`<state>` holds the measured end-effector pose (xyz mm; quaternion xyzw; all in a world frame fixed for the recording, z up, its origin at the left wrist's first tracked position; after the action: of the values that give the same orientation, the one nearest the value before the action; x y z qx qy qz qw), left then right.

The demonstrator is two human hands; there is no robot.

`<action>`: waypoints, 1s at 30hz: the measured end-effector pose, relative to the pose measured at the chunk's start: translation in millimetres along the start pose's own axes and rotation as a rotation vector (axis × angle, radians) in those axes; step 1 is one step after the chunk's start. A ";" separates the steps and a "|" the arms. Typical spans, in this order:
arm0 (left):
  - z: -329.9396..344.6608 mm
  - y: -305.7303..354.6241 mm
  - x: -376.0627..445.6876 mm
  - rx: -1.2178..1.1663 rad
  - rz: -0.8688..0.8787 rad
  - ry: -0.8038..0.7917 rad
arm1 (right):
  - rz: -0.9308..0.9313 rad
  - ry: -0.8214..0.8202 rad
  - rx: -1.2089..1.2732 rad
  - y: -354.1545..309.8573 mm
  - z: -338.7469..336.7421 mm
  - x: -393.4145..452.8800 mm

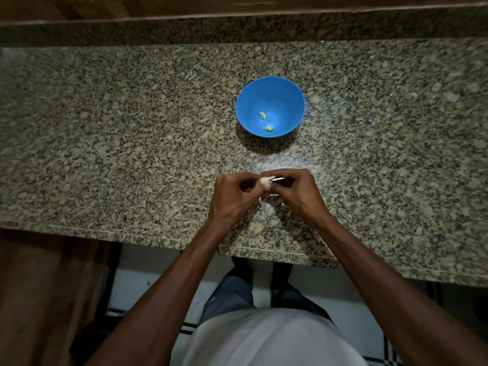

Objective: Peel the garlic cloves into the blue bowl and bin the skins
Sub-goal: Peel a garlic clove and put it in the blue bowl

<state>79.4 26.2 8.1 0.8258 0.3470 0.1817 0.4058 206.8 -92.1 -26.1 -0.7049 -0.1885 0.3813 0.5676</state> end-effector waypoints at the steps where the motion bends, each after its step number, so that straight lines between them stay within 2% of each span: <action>1: 0.7 1.5 -1.0 0.001 0.004 0.021 | 0.000 0.007 0.003 0.0 0.6 0.2; 7: 10.5 -3.0 -13.3 -0.093 -0.146 0.137 | 0.026 0.043 0.047 7.2 3.5 -2.9; 10: 12.8 -7.6 -14.5 -0.159 -0.202 0.115 | 0.034 0.042 0.042 8.8 1.7 -4.0; 16: 5.9 -11.5 -12.1 -0.226 -0.219 -0.040 | 0.077 0.029 0.057 9.9 -0.3 -1.9; 26: 6.3 -18.2 -8.9 -0.253 -0.229 -0.050 | 0.148 0.035 0.245 15.1 2.1 -8.7; 28: 11.0 -23.4 -15.3 -0.307 -0.303 -0.023 | 0.169 0.053 0.279 17.1 0.2 -8.7; 30: 13.6 -29.2 -21.6 -0.355 -0.398 0.002 | 0.145 0.071 0.212 18.6 -3.1 -5.8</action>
<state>59.9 15.8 -23.8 0.6571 0.4656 0.1573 0.5716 202.3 -103.5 -41.6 -0.6658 -0.0753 0.4140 0.6162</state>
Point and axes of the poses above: each hand's wrist, its own x-axis towards the middle knuckle, its own z-axis out of the palm, y = z × x, the point moved 4 cm from there along x, towards the middle knuckle, and after that the axes turned 4 degrees about y, right-handed, at the moved point
